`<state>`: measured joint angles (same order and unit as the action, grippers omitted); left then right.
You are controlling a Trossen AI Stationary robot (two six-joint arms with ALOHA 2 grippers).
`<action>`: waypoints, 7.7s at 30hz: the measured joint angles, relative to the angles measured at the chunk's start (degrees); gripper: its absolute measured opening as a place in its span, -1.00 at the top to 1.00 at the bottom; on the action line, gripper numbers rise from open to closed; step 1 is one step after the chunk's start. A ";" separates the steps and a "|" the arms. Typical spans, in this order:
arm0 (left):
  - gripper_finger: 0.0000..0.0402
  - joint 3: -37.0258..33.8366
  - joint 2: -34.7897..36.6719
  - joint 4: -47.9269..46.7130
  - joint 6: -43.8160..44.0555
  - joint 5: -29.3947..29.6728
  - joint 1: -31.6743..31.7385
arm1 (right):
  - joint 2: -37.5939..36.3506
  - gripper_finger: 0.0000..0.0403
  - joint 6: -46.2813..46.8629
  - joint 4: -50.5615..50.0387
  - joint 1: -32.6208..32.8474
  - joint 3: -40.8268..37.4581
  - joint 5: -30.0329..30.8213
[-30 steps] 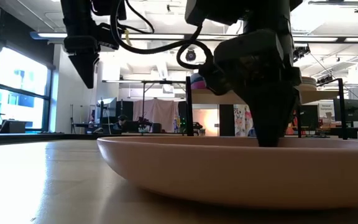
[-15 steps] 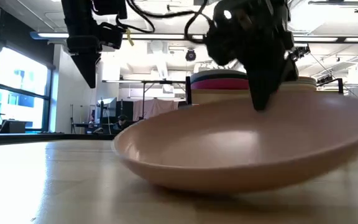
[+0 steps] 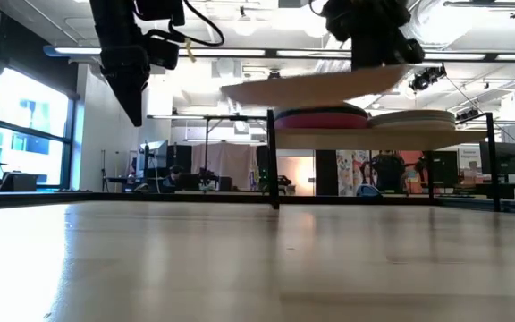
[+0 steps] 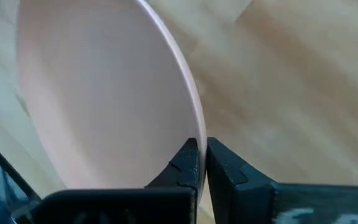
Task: Place and stack plates onto a shelf
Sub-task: Stack the light pink plate on top of the light gray plate, then return to Home Position
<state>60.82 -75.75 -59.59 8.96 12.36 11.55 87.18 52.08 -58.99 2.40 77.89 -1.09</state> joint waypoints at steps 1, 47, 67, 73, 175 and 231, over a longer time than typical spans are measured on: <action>0.35 0.00 0.00 -0.02 0.01 0.00 0.00 | -1.45 1.00 -0.48 -0.25 -1.49 0.00 0.68; 0.35 0.00 0.00 -0.04 1.43 -0.23 -0.02 | -9.07 1.00 -5.64 3.91 -45.55 0.02 -2.71; 0.35 0.00 0.00 -0.03 1.36 -0.23 -0.02 | -8.11 0.75 -7.32 2.67 -45.49 0.02 -1.08; 0.35 0.00 0.00 -0.02 1.34 -0.22 -0.02 | -8.11 0.46 -7.15 2.70 -45.49 0.02 -1.20; 0.35 -57.20 70.78 51.94 -4.84 -10.37 0.04 | -25.37 0.30 -31.49 103.76 -6.54 -77.42 -11.27; 0.35 -60.11 71.87 60.37 -5.13 -9.81 0.04 | -86.02 0.30 -31.54 72.20 -6.36 -77.42 -11.30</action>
<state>0.71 -3.88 0.78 3.84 2.55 11.60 1.16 20.53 13.21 -3.97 0.47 -12.38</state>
